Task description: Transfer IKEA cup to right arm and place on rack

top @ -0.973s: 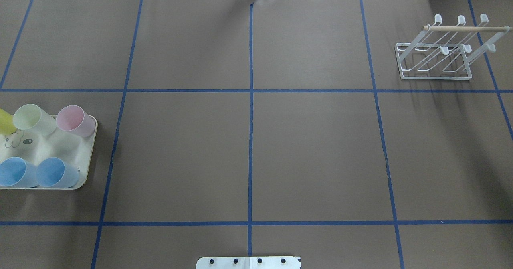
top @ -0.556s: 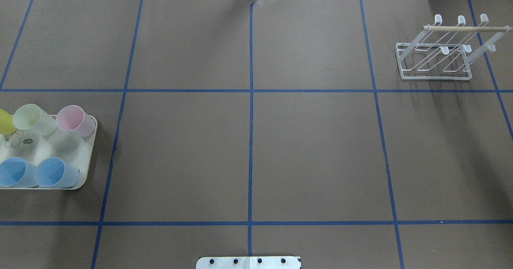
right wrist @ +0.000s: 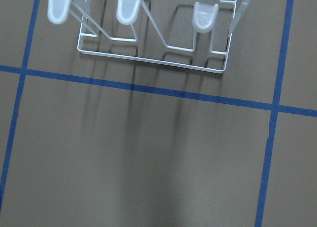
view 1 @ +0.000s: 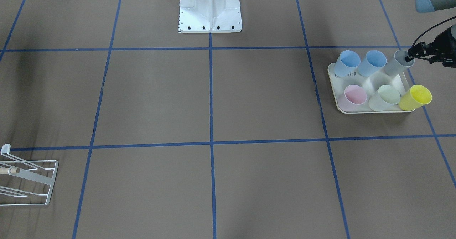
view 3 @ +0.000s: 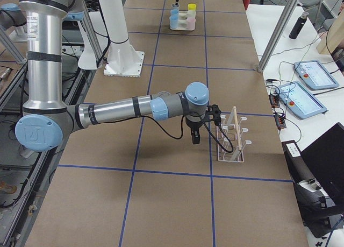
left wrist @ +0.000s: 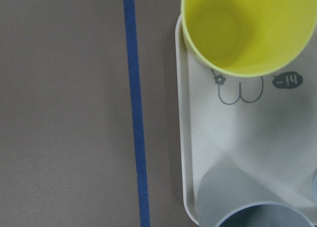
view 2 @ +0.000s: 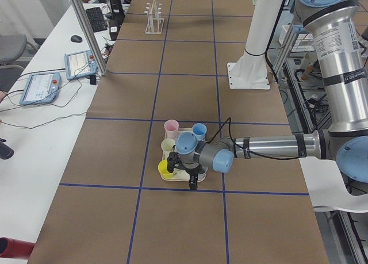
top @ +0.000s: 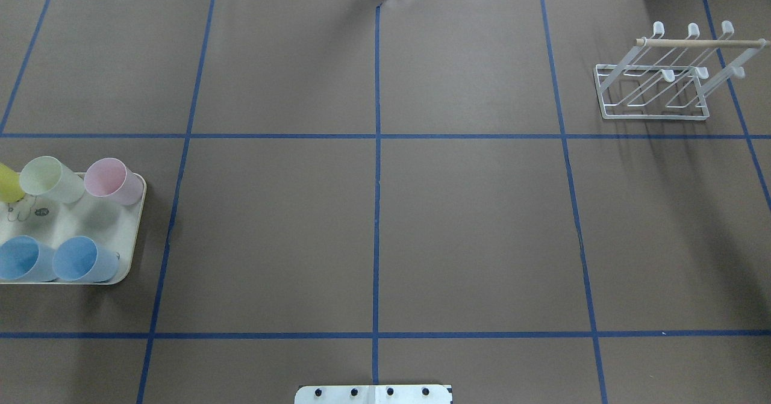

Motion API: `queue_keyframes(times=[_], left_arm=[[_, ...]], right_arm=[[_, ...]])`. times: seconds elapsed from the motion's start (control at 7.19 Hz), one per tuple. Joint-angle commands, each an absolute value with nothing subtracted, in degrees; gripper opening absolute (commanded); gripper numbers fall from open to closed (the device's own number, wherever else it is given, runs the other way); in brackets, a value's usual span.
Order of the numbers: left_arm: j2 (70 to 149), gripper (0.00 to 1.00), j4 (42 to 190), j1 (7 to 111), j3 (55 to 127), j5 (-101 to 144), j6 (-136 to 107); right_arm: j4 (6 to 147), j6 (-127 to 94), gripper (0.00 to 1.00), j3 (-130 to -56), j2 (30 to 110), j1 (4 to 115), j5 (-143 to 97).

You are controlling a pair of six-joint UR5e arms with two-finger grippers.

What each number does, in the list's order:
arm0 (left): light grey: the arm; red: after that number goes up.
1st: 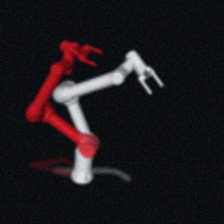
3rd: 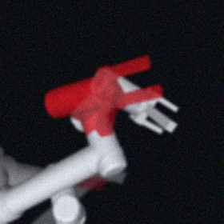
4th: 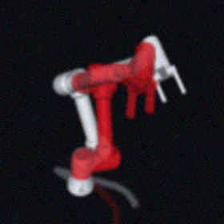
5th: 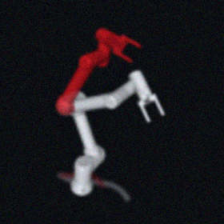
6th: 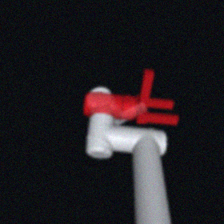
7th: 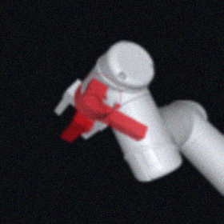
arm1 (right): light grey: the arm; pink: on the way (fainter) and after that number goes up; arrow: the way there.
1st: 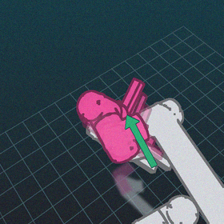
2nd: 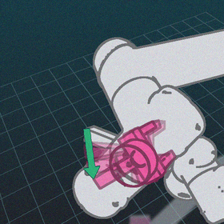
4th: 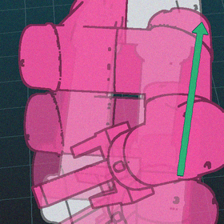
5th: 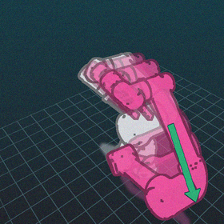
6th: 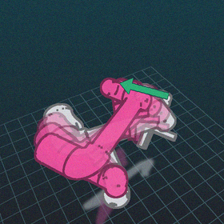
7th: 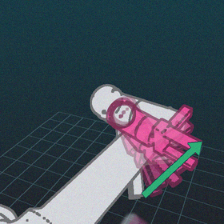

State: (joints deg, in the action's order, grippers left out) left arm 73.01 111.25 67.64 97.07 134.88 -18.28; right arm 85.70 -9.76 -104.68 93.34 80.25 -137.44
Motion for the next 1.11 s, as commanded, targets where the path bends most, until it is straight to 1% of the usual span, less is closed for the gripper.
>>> queue_keyframes(times=[0.0,0.14,0.42,0.56,0.83,0.97], left_arm=[[73.04,0.23,111.27,66.88,97.03,135.17,-18.46],[73.04,0.00,110.83,66.88,96.94,135.26,-18.54],[73.82,0.00,110.48,66.97,95.81,138.66,-18.37],[73.65,0.00,110.48,68.10,96.41,143.48,-18.20],[73.56,0.00,110.30,79.40,96.68,143.96,-17.93],[73.74,0.00,110.22,81.63,97.29,143.96,-17.93]], right_arm=[[85.78,-9.93,1.00,-104.68,93.34,80.24,-137.46],[85.78,-10.02,1.00,-104.59,93.34,80.24,-137.46],[85.78,-10.11,1.00,-104.59,93.25,79.98,-137.29],[85.69,-10.11,1.00,-104.68,93.08,79.98,-137.20],[84.82,-13.60,1.00,-104.68,91.16,79.20,-137.11],[82.29,-15.89,1.00,-104.68,90.97,78.15,-137.11]])
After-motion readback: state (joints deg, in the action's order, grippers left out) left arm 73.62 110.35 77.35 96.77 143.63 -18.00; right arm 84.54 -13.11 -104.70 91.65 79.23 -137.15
